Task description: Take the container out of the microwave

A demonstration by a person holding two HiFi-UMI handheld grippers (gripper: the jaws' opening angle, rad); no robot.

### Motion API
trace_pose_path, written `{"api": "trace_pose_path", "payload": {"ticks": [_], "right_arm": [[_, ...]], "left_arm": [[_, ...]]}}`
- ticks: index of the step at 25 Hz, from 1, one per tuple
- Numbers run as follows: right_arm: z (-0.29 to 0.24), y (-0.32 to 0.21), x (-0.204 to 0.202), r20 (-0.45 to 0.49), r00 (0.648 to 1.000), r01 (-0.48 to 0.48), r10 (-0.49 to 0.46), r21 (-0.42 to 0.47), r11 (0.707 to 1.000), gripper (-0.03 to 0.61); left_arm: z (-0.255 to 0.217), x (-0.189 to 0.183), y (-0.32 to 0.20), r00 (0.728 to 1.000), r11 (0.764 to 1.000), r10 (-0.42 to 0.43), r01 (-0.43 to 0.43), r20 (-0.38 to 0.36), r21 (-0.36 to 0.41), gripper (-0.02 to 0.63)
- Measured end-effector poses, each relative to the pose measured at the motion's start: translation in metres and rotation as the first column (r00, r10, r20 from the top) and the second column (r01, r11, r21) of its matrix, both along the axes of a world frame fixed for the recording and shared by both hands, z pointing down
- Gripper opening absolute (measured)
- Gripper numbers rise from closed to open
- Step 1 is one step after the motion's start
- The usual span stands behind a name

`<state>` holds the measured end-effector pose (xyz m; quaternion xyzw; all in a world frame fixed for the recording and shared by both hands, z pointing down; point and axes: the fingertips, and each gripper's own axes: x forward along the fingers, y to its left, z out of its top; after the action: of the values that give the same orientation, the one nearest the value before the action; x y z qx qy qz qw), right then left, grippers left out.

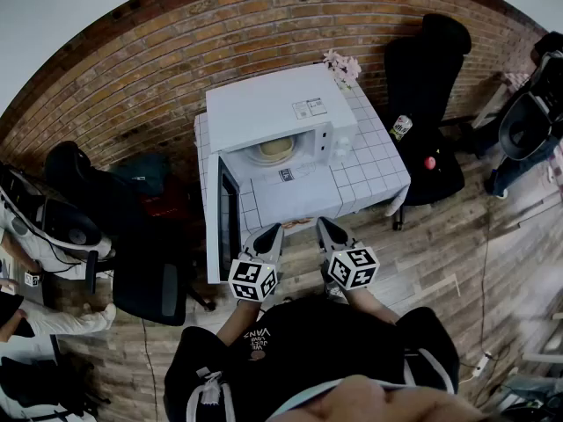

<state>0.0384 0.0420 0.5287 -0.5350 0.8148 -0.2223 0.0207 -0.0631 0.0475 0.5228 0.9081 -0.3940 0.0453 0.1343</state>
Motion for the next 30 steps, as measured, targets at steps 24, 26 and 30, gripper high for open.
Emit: {"api": "trace_pose_path", "payload": {"ticks": [24, 26, 30], "right_arm": [[0.002, -0.025, 0.016, -0.031, 0.992, 0.122, -0.121, 0.038, 0.992, 0.005], [0.005, -0.028, 0.022, -0.04, 0.987, 0.155, -0.154, 0.03, 0.988, 0.005], [0.011, -0.033, 0.037, -0.044, 0.976, 0.215, -0.214, 0.015, 0.977, 0.005]], "left_arm": [[-0.001, 0.016, -0.025, 0.984, 0.985, -0.172, 0.173, -0.054, 0.004, 0.009], [0.001, 0.021, -0.028, 0.976, 0.978, -0.207, 0.208, -0.059, -0.002, 0.009], [0.003, 0.032, -0.033, 0.96, 0.963, -0.269, 0.27, -0.074, -0.005, 0.009]]}}
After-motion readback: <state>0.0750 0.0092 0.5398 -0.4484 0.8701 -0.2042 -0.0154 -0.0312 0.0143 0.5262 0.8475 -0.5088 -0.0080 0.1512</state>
